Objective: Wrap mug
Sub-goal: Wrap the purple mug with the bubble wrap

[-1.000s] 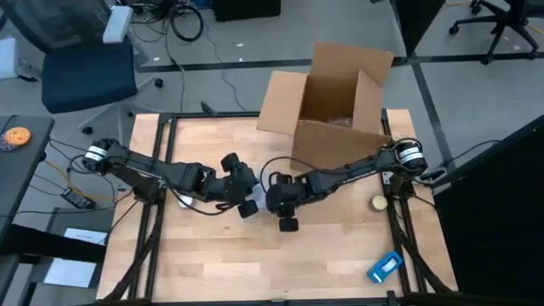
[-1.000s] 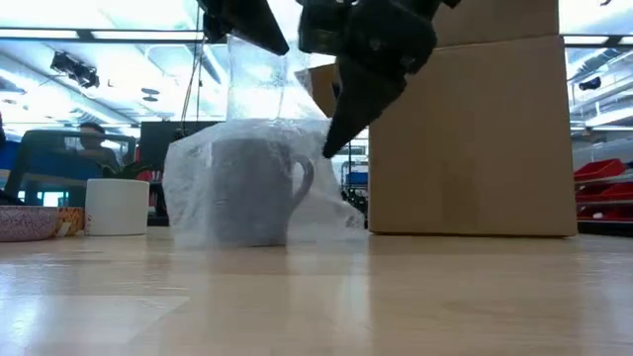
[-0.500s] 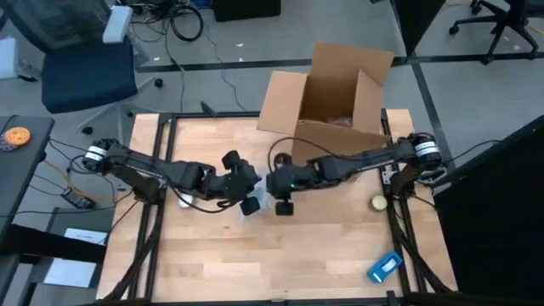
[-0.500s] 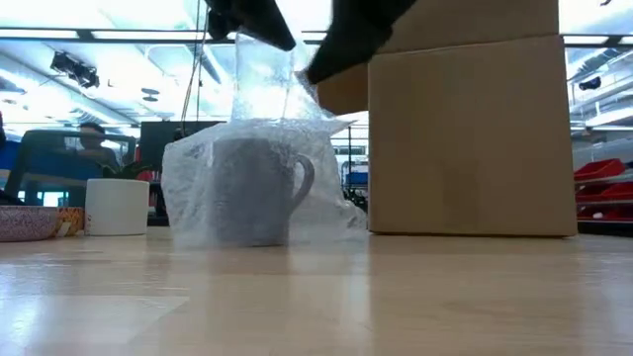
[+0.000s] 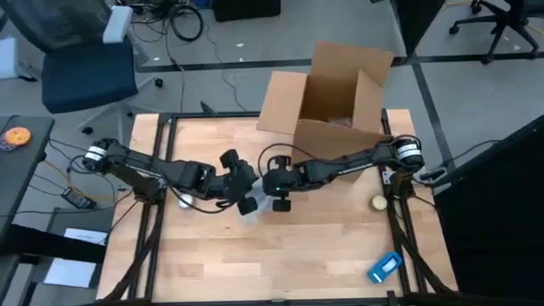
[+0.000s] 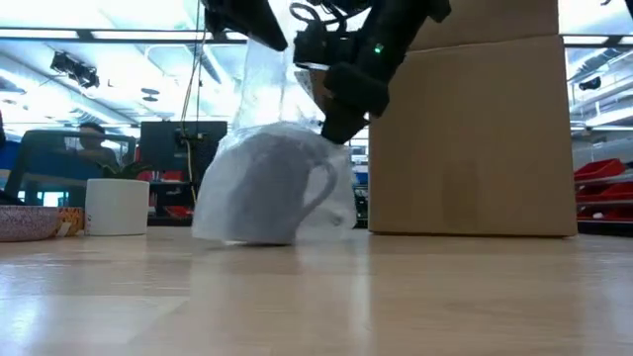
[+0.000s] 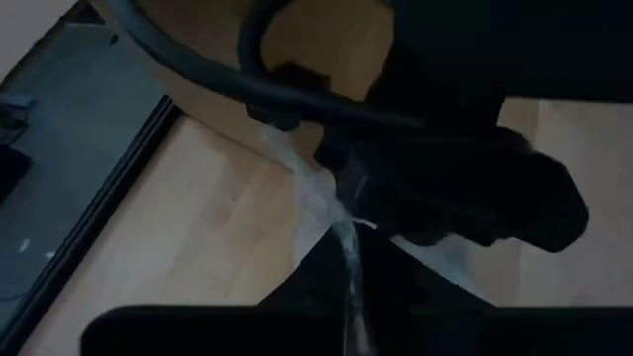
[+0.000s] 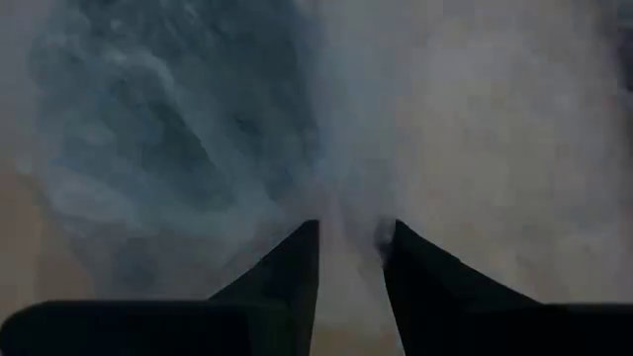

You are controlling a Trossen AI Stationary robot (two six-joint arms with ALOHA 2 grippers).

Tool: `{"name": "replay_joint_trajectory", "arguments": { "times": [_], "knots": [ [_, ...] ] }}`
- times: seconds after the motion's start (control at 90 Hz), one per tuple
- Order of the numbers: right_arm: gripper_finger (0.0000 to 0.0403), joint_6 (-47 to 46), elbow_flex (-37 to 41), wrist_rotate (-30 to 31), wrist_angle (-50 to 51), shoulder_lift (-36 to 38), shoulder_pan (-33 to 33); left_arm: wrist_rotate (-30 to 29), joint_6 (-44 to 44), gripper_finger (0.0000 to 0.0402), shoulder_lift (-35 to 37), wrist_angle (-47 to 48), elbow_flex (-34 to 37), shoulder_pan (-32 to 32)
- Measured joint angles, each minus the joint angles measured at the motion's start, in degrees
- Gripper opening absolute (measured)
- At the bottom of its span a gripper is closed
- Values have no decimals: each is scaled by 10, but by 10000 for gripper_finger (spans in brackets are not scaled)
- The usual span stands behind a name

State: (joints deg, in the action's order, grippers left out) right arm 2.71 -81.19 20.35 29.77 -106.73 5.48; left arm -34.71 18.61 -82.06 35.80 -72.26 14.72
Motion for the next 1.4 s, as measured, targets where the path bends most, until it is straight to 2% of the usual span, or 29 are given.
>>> {"name": "replay_joint_trajectory", "arguments": {
  "times": [0.267,0.456,0.667,1.4],
  "knots": [
    [85,13,0,5,-5,18,-3,-8,-3,0,0,-23,4,0],
    [85,39,0,18,-1,-10,-5,-8,-3,0,0,-26,5,0],
    [85,49,0,61,14,-41,-4,-8,-3,0,0,-25,5,5],
    [85,48,0,75,12,-44,-4,-9,2,0,-6,-27,5,89]
  ]
}}
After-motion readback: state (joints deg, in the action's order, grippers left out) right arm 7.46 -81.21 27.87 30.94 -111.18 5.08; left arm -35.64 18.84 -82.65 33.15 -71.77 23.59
